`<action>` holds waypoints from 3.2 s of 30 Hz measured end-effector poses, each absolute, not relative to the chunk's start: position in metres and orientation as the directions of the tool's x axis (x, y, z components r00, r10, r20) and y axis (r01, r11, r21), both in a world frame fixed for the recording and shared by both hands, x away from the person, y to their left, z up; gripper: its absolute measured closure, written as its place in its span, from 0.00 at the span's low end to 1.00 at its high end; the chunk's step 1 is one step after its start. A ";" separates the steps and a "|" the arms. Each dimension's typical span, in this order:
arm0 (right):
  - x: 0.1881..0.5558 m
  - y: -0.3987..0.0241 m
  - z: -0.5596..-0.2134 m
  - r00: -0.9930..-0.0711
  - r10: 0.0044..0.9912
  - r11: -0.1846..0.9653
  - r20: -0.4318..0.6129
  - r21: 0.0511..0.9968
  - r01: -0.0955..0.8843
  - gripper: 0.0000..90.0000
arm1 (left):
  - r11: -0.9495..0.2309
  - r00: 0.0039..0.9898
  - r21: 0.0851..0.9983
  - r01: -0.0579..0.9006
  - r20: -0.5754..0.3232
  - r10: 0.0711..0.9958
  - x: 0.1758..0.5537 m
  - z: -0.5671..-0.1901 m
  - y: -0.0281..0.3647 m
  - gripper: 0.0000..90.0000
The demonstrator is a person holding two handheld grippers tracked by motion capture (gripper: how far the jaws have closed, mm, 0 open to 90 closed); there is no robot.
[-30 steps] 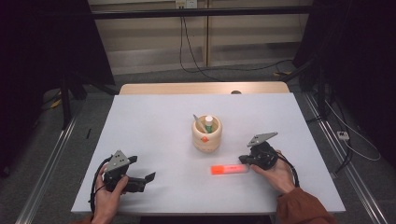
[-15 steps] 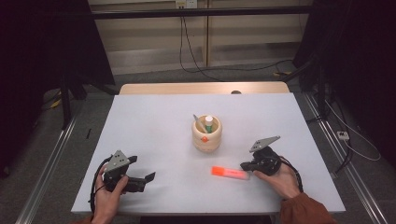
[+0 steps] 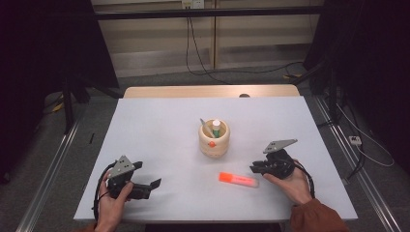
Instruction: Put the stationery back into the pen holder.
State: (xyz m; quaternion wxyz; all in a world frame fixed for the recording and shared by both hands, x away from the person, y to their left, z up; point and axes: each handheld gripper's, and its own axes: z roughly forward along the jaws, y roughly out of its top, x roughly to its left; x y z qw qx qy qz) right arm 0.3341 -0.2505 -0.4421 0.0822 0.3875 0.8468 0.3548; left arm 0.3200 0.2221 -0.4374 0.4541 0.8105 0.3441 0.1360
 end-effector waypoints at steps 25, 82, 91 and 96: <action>0.327 -0.235 -0.422 -0.730 0.668 0.462 0.146 0.687 0.561 0.12 | -0.353 0.724 0.829 0.433 -0.086 0.685 0.321 -0.437 0.224 0.05; 0.357 -0.165 -0.431 -0.889 0.445 0.742 0.108 0.512 0.433 0.40 | -0.354 0.725 0.828 0.435 -0.089 0.683 0.321 -0.438 0.223 0.05; 0.354 -0.158 -0.437 -0.903 0.420 0.774 0.091 0.484 0.409 0.53 | -0.355 0.729 0.826 0.438 -0.096 0.678 0.321 -0.438 0.223 0.06; 0.353 -0.155 -0.438 -0.905 0.420 0.785 0.070 0.472 0.401 0.58 | -0.358 0.731 0.825 0.438 -0.095 0.675 0.321 -0.438 0.223 0.06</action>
